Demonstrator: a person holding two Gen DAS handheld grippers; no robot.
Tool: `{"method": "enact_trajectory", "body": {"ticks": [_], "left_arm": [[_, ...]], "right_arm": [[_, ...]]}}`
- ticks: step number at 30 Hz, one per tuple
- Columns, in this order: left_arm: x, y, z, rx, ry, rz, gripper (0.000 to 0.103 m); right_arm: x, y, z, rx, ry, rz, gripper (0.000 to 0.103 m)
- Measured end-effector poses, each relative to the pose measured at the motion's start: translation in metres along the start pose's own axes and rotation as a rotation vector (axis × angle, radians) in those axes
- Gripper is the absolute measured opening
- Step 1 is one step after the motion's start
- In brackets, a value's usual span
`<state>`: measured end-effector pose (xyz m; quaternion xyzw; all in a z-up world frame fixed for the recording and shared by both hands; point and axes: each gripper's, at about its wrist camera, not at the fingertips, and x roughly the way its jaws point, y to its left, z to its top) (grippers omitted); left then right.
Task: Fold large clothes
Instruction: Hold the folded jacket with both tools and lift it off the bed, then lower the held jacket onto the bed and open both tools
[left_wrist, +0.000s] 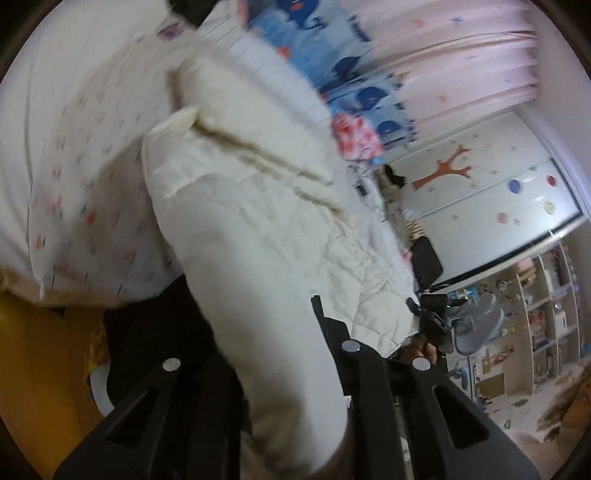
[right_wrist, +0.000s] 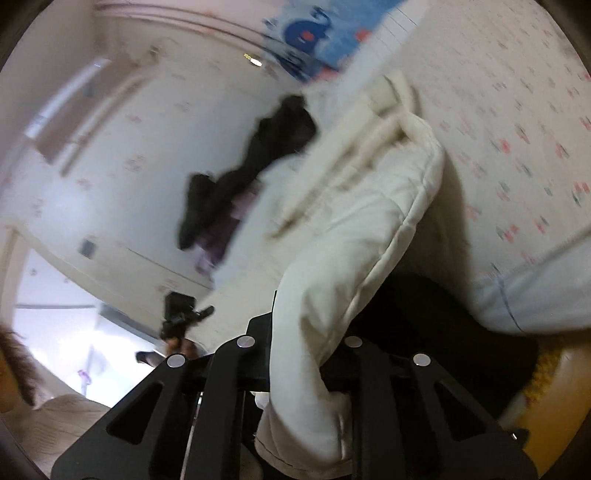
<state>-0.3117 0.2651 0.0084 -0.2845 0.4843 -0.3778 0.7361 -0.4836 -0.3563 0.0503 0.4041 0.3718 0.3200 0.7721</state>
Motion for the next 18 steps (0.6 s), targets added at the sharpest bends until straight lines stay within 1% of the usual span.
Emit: {"method": "enact_trajectory", "body": {"ticks": [1, 2, 3, 5, 6, 8, 10, 11, 12, 13, 14, 15, 17, 18], "left_arm": [[-0.001, -0.001, 0.000, 0.018, 0.016, 0.016, 0.016], [0.003, 0.002, -0.001, 0.026, 0.048, 0.031, 0.016], [0.009, 0.010, -0.004, 0.018, 0.090, 0.045, 0.016], [0.022, 0.031, -0.014, -0.030, 0.168, 0.059, 0.022], [0.026, 0.037, -0.017, -0.046, 0.184, 0.058, 0.028], [0.034, 0.055, -0.026, -0.108, 0.202, 0.055, 0.065], [0.039, 0.065, -0.034, -0.141, 0.188, 0.041, 0.070], [0.043, 0.066, -0.035, -0.147, 0.189, 0.029, 0.070], [0.042, 0.065, -0.035, -0.140, 0.164, 0.023, 0.070], [0.040, 0.062, -0.035, -0.130, 0.137, 0.011, 0.064], [0.037, 0.060, -0.032, -0.127, 0.115, -0.015, 0.039], [0.033, 0.058, -0.030, -0.136, 0.100, -0.023, 0.030], [0.025, 0.048, -0.027, -0.123, 0.058, -0.013, 0.018], [0.018, 0.039, -0.025, -0.108, 0.036, -0.015, 0.016]], "right_arm": [[0.001, 0.000, 0.002, -0.006, 0.011, -0.011, 0.014], [0.003, -0.003, 0.002, -0.002, 0.037, -0.037, 0.015], [0.004, -0.009, 0.000, 0.006, 0.062, -0.059, 0.016], [0.008, -0.025, -0.009, 0.035, 0.119, -0.106, 0.019], [0.008, -0.032, -0.014, 0.055, 0.128, -0.105, 0.020], [0.006, -0.044, -0.022, 0.096, 0.125, -0.090, 0.020], [0.008, -0.044, -0.025, 0.100, 0.107, -0.071, 0.020], [0.010, -0.041, -0.025, 0.089, 0.099, -0.071, 0.018], [0.011, -0.039, -0.024, 0.083, 0.090, -0.065, 0.017], [0.013, -0.036, -0.023, 0.081, 0.072, -0.051, 0.016], [0.015, -0.034, -0.021, 0.079, 0.055, -0.038, 0.014], [0.016, -0.032, -0.021, 0.078, 0.041, -0.024, 0.013], [0.017, -0.025, -0.017, 0.084, -0.003, 0.031, 0.012], [0.015, -0.020, -0.015, 0.084, -0.032, 0.067, 0.012]]}}
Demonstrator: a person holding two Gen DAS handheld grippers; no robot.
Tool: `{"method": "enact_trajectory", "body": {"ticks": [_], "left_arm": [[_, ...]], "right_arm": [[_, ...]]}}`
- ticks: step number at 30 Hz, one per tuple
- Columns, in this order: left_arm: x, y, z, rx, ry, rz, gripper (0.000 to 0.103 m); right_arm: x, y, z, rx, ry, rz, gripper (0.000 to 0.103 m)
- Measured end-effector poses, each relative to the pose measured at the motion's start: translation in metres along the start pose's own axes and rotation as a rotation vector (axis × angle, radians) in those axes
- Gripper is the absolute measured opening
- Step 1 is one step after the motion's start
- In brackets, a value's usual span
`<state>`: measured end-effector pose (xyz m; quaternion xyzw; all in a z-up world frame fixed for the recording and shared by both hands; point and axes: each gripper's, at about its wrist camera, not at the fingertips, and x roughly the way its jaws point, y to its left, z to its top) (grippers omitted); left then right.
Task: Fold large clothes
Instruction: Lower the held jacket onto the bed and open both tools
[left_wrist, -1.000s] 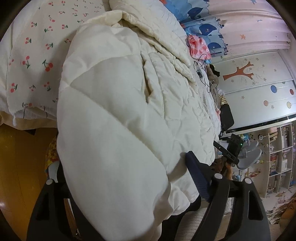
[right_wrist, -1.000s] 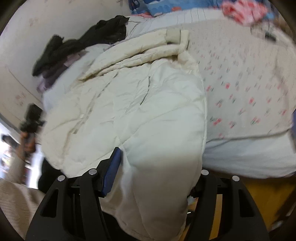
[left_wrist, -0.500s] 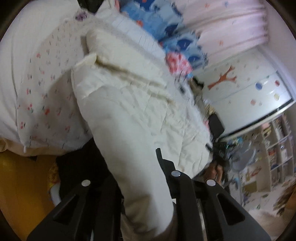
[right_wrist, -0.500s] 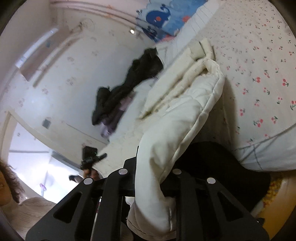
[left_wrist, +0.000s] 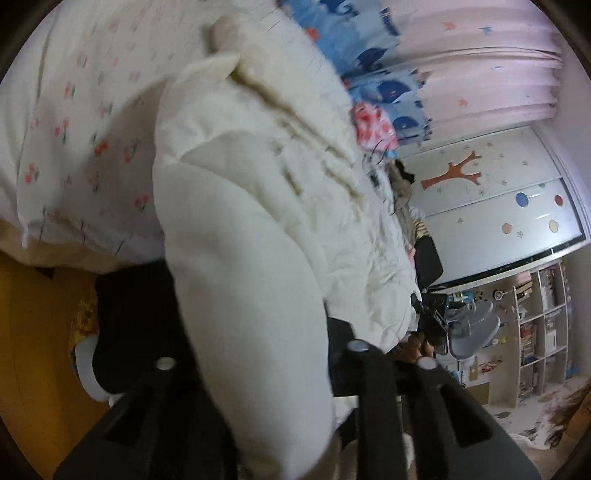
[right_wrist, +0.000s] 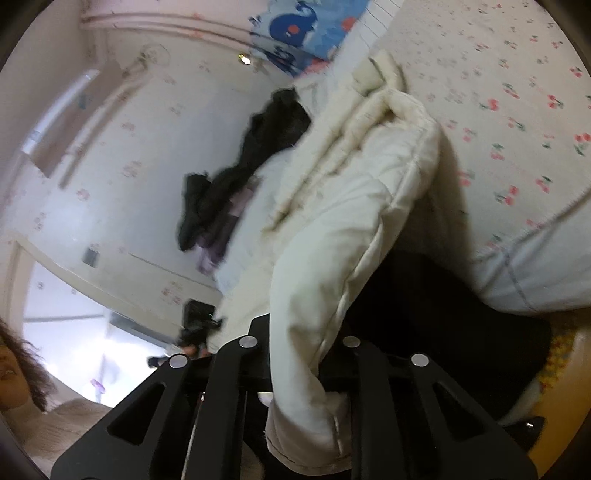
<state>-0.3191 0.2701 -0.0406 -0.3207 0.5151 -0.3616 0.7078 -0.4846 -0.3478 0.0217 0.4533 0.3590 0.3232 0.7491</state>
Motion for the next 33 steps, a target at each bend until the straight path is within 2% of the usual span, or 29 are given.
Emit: {"method": "enact_trajectory", "body": {"ticks": [2, 5, 7, 9, 14, 17, 21, 25, 28, 30, 33], "left_arm": [[-0.012, -0.019, 0.001, 0.028, -0.038, -0.020, 0.012], [-0.033, -0.050, 0.007, 0.080, -0.087, -0.070, 0.011], [-0.042, -0.058, 0.011, 0.109, -0.088, -0.088, 0.011], [-0.044, -0.052, 0.013, 0.107, -0.074, -0.079, 0.011], [-0.030, -0.005, 0.015, -0.022, -0.052, -0.082, 0.011], [-0.032, -0.013, 0.024, -0.010, -0.081, -0.103, 0.011], [-0.041, -0.040, 0.073, 0.029, -0.172, -0.151, 0.011], [-0.038, -0.046, 0.140, -0.011, -0.283, -0.197, 0.011], [-0.023, -0.041, 0.196, -0.057, -0.358, -0.190, 0.011], [-0.005, -0.029, 0.235, -0.102, -0.405, -0.156, 0.011], [0.028, 0.004, 0.279, -0.197, -0.450, -0.097, 0.011]], "right_arm": [[-0.007, 0.012, 0.005, -0.006, -0.062, 0.074, 0.012], [-0.016, 0.026, 0.013, -0.016, -0.122, 0.157, 0.012], [-0.023, 0.030, 0.017, -0.020, -0.143, 0.172, 0.012], [-0.024, 0.028, 0.019, -0.019, -0.142, 0.167, 0.012], [-0.013, -0.002, 0.016, 0.048, -0.120, 0.160, 0.012], [-0.006, -0.004, 0.029, 0.053, -0.133, 0.193, 0.012], [0.005, 0.009, 0.074, 0.018, -0.178, 0.245, 0.012], [0.026, 0.020, 0.148, -0.002, -0.244, 0.257, 0.012], [0.054, 0.011, 0.208, 0.026, -0.285, 0.208, 0.012], [0.074, -0.004, 0.241, 0.070, -0.306, 0.165, 0.012], [0.114, -0.045, 0.290, 0.151, -0.324, 0.044, 0.013]]}}
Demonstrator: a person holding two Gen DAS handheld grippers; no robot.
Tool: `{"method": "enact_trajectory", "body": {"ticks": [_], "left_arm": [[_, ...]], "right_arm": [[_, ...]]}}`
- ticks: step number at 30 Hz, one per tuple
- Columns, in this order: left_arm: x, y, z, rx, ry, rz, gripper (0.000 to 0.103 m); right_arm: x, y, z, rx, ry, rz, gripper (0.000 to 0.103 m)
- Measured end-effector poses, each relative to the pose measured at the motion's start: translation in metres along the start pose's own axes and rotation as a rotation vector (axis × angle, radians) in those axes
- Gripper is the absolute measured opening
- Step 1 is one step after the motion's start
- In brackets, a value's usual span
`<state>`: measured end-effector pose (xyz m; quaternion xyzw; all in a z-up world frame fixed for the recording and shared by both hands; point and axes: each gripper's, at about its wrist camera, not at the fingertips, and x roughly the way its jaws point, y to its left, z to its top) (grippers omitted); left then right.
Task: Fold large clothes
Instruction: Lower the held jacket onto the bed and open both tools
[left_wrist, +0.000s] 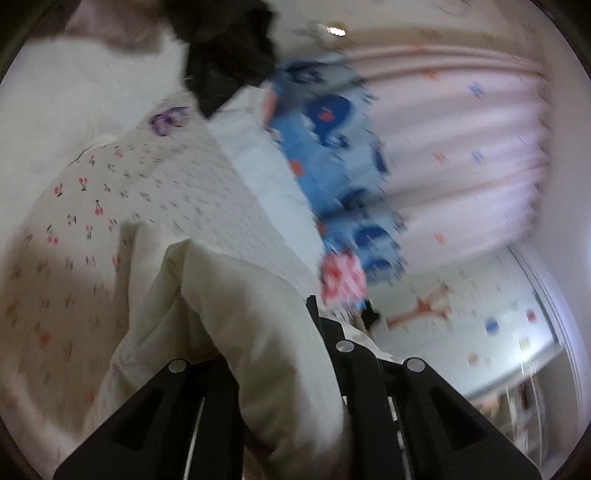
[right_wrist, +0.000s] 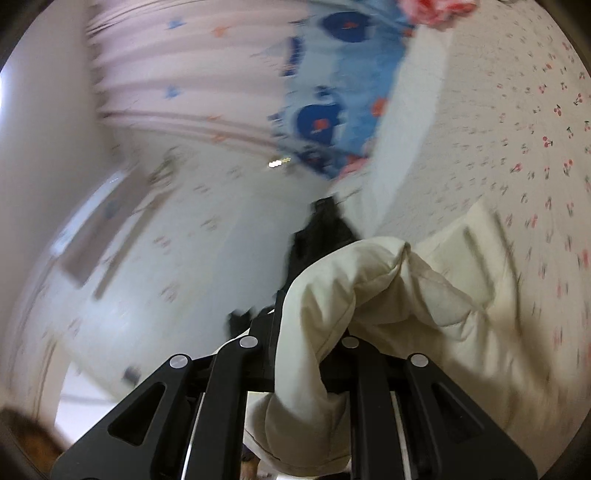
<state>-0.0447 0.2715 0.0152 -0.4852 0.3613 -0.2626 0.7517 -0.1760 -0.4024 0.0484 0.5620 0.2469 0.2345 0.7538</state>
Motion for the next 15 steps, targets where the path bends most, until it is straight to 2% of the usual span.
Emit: {"method": "enact_trajectory", "body": {"ticks": [3, 4, 5, 7, 9, 10, 12, 13, 14, 15], "left_arm": [[0.047, 0.037, 0.010, -0.050, -0.003, 0.136, 0.012], [0.064, 0.055, 0.011, -0.071, 0.008, 0.189, 0.015], [0.074, 0.069, 0.008, -0.095, 0.014, 0.210, 0.017], [0.086, 0.090, 0.004, -0.131, 0.026, 0.218, 0.017], [0.084, 0.095, 0.005, -0.130, 0.035, 0.177, 0.019], [0.082, 0.093, 0.006, -0.122, 0.052, 0.167, 0.022], [0.075, 0.086, 0.010, -0.130, 0.082, 0.143, 0.033], [0.068, 0.082, 0.013, -0.153, 0.082, 0.119, 0.049], [0.059, 0.078, 0.014, -0.183, 0.063, 0.083, 0.070], [0.041, 0.070, 0.018, -0.208, 0.001, 0.035, 0.080]], "right_arm": [[0.043, -0.049, 0.018, 0.091, -0.005, -0.149, 0.018], [0.054, -0.066, 0.020, 0.122, -0.004, -0.205, 0.022], [0.066, -0.088, 0.022, 0.175, 0.004, -0.229, 0.026], [0.073, -0.103, 0.021, 0.200, -0.001, -0.208, 0.029], [0.074, -0.106, 0.023, 0.189, 0.001, -0.167, 0.035], [0.074, -0.105, 0.024, 0.184, 0.009, -0.154, 0.042], [0.067, -0.104, 0.026, 0.200, 0.009, -0.136, 0.054], [0.061, -0.101, 0.028, 0.217, -0.001, -0.126, 0.065], [0.052, -0.093, 0.030, 0.222, -0.023, -0.126, 0.077], [0.045, -0.085, 0.030, 0.199, -0.039, -0.141, 0.083]]}}
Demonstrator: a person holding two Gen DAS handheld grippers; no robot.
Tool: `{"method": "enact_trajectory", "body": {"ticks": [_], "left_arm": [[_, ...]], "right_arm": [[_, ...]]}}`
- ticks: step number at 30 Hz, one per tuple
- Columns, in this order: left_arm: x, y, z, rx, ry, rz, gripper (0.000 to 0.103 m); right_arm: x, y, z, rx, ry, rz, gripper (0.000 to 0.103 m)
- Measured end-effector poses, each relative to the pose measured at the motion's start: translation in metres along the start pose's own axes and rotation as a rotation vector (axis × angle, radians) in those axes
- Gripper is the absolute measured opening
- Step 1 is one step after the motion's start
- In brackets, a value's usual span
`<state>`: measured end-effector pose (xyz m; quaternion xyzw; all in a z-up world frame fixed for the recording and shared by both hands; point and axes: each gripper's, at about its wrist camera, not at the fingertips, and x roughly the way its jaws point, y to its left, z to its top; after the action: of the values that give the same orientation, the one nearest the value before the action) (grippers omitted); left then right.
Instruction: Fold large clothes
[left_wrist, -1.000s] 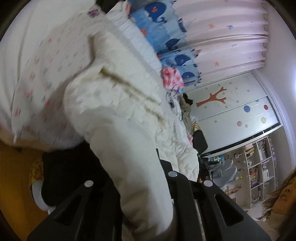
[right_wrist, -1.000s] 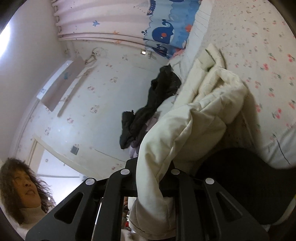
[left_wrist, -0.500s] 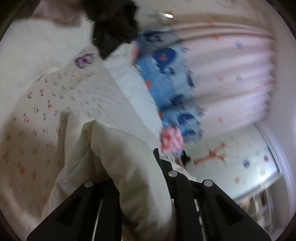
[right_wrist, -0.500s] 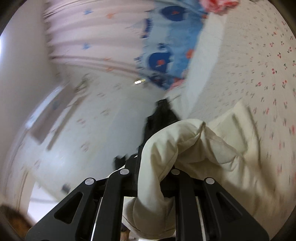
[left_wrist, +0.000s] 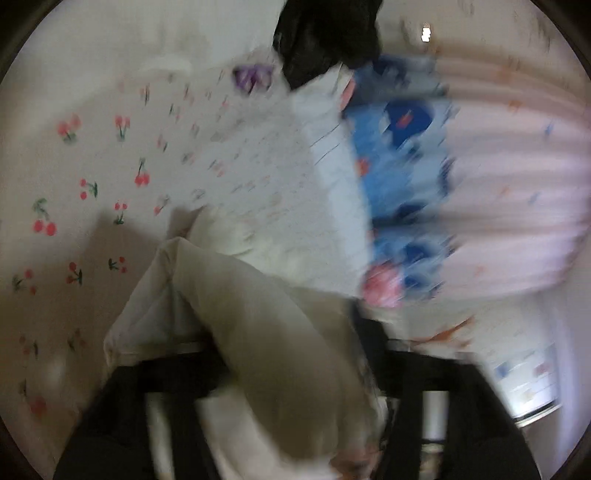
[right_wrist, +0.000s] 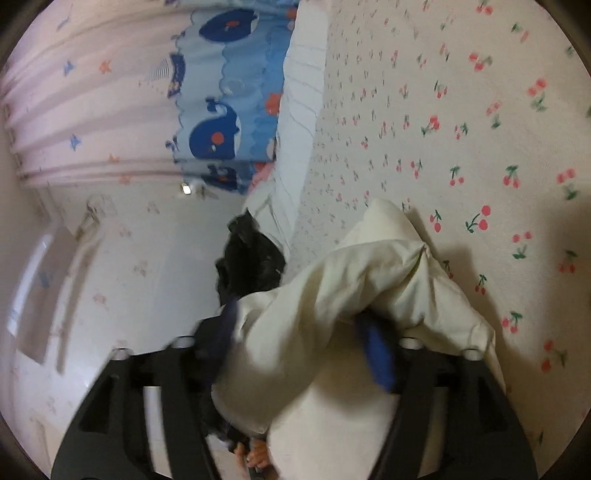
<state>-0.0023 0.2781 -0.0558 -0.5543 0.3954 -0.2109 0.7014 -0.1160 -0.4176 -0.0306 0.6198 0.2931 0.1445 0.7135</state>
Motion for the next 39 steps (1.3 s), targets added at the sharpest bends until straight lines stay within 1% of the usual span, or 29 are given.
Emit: {"method": "enact_trajectory", "body": {"ticks": [1, 2, 3, 4, 6, 8, 9, 10, 13, 14, 15, 16, 17, 18, 19, 20, 21, 22, 24, 26, 27, 28, 29, 31, 32, 33, 34, 35, 39], "left_arm": [[-0.013, -0.007, 0.002, -0.002, -0.047, -0.028, 0.093], [-0.027, -0.014, 0.002, -0.004, -0.093, -0.074, 0.096], [-0.038, -0.022, 0.005, -0.010, -0.128, -0.121, 0.096], [-0.049, -0.034, 0.003, 0.018, -0.158, -0.112, 0.096], [-0.048, -0.076, -0.013, 0.236, -0.173, 0.002, 0.096], [-0.026, -0.107, -0.041, 0.438, -0.115, 0.094, 0.096], [-0.004, -0.124, -0.064, 0.555, -0.054, 0.130, 0.096], [0.014, -0.133, -0.079, 0.623, -0.011, 0.144, 0.096], [0.081, -0.153, -0.132, 0.845, 0.109, 0.202, 0.096], [0.105, -0.156, -0.146, 0.909, 0.138, 0.227, 0.096], [0.126, -0.156, -0.157, 0.963, 0.158, 0.262, 0.096], [0.155, -0.154, -0.162, 1.012, 0.180, 0.323, 0.096], [0.178, -0.147, -0.160, 1.016, 0.195, 0.372, 0.096], [0.196, -0.137, -0.153, 0.990, 0.199, 0.421, 0.096], [0.216, -0.117, -0.137, 0.913, 0.204, 0.481, 0.096], [0.225, -0.102, -0.124, 0.850, 0.208, 0.500, 0.094], [0.231, -0.091, -0.111, 0.783, 0.205, 0.495, 0.093], [0.230, -0.089, -0.108, 0.762, 0.199, 0.495, 0.092], [0.227, -0.095, -0.109, 0.759, 0.198, 0.503, 0.092], [0.211, -0.109, -0.111, 0.796, 0.157, 0.533, 0.092], [0.201, -0.116, -0.112, 0.817, 0.124, 0.540, 0.093], [0.185, -0.124, -0.111, 0.843, 0.067, 0.542, 0.093], [0.179, -0.125, -0.106, 0.849, 0.033, 0.548, 0.096], [0.171, -0.121, -0.087, 0.841, -0.048, 0.587, 0.096], [0.171, -0.110, -0.077, 0.817, -0.058, 0.611, 0.096], [0.179, -0.085, -0.059, 0.737, -0.027, 0.631, 0.096], [0.184, -0.067, -0.051, 0.670, 0.006, 0.597, 0.096], [0.188, -0.057, -0.046, 0.636, 0.001, 0.577, 0.096], [0.208, -0.061, -0.056, 0.715, -0.015, 0.656, 0.096]], "right_arm": [[-0.005, 0.012, 0.000, -0.046, -0.019, -0.024, 0.090], [-0.011, 0.029, -0.004, -0.126, -0.032, -0.048, 0.091], [-0.017, 0.043, -0.009, -0.196, -0.027, -0.060, 0.091], [-0.012, 0.063, -0.017, -0.291, -0.008, -0.102, 0.091], [0.002, 0.089, -0.034, -0.432, 0.043, -0.185, 0.092], [0.034, 0.112, -0.058, -0.607, 0.117, -0.313, 0.092], [0.048, 0.119, -0.068, -0.679, 0.146, -0.366, 0.092], [0.072, 0.125, -0.081, -0.774, 0.186, -0.440, 0.092], [0.118, 0.122, -0.101, -0.912, 0.250, -0.583, 0.092], [0.144, 0.118, -0.102, -0.942, 0.278, -0.652, 0.092], [0.161, 0.112, -0.102, -0.962, 0.284, -0.710, 0.092], [0.177, 0.105, -0.098, -0.981, 0.279, -0.767, 0.092], [0.195, 0.089, -0.088, -0.990, 0.278, -0.832, 0.092], [0.203, 0.077, -0.082, -0.974, 0.280, -0.851, 0.093], [0.209, 0.062, -0.068, -0.909, 0.273, -0.840, 0.094], [0.208, 0.054, -0.059, -0.847, 0.254, -0.822, 0.095], [0.208, 0.052, -0.051, -0.806, 0.237, -0.819, 0.095], [0.211, 0.050, -0.048, -0.792, 0.238, -0.836, 0.094], [0.216, 0.050, -0.048, -0.806, 0.263, -0.864, 0.094], [0.214, 0.060, -0.048, -0.837, 0.266, -0.866, 0.094], [0.210, 0.071, -0.049, -0.869, 0.235, -0.849, 0.094], [0.204, 0.082, -0.049, -0.899, 0.202, -0.836, 0.094], [0.194, 0.089, -0.048, -0.923, 0.163, -0.828, 0.094], [0.186, 0.083, -0.037, -0.916, 0.136, -0.846, 0.095], [0.186, 0.063, -0.023, -0.868, 0.159, -0.882, 0.095], [0.186, 0.048, -0.016, -0.829, 0.180, -0.887, 0.095], [0.186, 0.035, -0.009, -0.779, 0.199, -0.854, 0.096], [0.184, 0.030, -0.005, -0.761, 0.168, -0.822, 0.096], [0.193, 0.022, -0.007, -0.788, 0.169, -0.860, 0.096]]}}
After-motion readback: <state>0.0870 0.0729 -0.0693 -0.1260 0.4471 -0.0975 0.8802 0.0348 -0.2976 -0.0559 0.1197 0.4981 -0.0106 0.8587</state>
